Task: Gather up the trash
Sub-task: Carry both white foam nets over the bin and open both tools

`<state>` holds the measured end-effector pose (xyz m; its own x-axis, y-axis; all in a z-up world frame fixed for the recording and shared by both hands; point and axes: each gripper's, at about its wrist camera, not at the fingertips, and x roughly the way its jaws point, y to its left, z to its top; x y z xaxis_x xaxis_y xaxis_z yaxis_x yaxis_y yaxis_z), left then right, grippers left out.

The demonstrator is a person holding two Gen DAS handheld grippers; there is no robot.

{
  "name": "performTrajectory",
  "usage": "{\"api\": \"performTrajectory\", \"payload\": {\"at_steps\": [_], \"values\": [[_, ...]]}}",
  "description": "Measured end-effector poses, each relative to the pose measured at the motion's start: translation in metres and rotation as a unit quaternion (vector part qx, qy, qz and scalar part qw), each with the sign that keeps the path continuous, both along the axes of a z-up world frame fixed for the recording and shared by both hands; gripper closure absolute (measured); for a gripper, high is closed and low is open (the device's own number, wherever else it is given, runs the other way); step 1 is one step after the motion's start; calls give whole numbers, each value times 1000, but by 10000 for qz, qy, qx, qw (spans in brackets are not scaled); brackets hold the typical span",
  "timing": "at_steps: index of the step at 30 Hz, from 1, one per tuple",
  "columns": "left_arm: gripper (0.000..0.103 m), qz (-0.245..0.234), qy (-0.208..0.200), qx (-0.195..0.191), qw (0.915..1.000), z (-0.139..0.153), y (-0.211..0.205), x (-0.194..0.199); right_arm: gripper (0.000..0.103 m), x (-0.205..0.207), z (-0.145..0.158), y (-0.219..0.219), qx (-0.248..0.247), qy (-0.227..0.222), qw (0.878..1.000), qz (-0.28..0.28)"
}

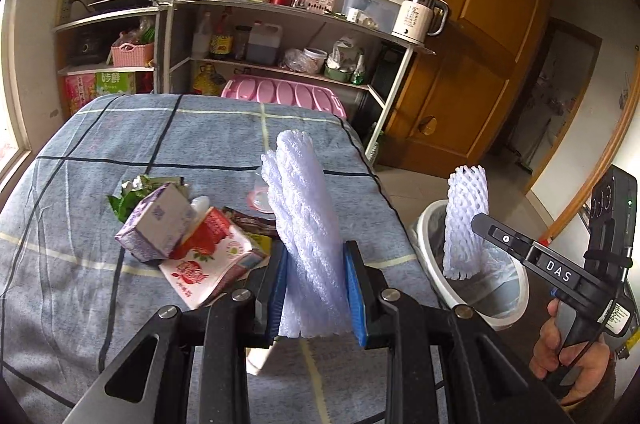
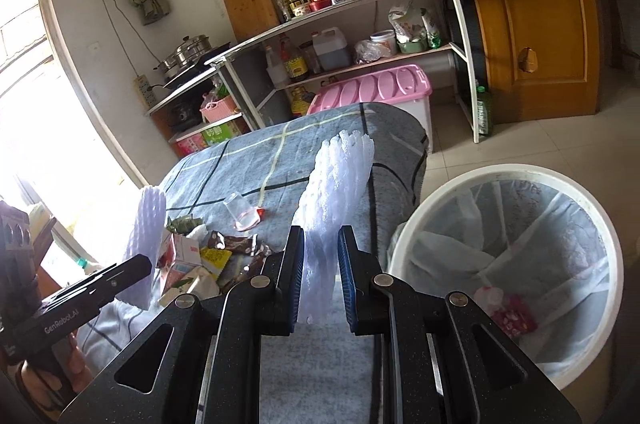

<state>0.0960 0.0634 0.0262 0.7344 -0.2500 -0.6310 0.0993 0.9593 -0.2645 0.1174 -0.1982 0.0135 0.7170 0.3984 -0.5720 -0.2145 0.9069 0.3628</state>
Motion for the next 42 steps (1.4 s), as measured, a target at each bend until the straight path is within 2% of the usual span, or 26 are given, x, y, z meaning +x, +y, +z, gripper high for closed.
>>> {"api": "performTrajectory", "payload": {"at_steps": [9, 21, 32, 35, 39, 40, 42], "values": [[75, -652, 46, 50, 9979, -3, -65, 19, 85, -8, -3, -53, -116, 107, 9988, -463], [75, -1552, 229, 132, 9875, -20, -158, 36, 85, -6, -30, -112, -447, 531, 9923, -1027], [75, -1826, 639, 86, 9811, -50, -196, 53, 85, 8, -61, -134, -700, 1053, 9857, -1112], [70, -1812, 716, 141, 9807, -53, -198, 56, 82, 9, -64, -134, -733, 1138, 9847, -1097], [54, -1874, 727, 127, 9795, -54, -200, 59, 65, 10, -64, -132, -740, 1143, 9845, -1104], [53, -1853, 742, 128, 9798, -55, -199, 59, 59, 8, -63, -132, -742, 1126, 9846, -1117], [53, -1830, 739, 151, 9802, -54, -198, 60, 58, 7, -63, -130, -752, 1120, 9844, -1130]]}}
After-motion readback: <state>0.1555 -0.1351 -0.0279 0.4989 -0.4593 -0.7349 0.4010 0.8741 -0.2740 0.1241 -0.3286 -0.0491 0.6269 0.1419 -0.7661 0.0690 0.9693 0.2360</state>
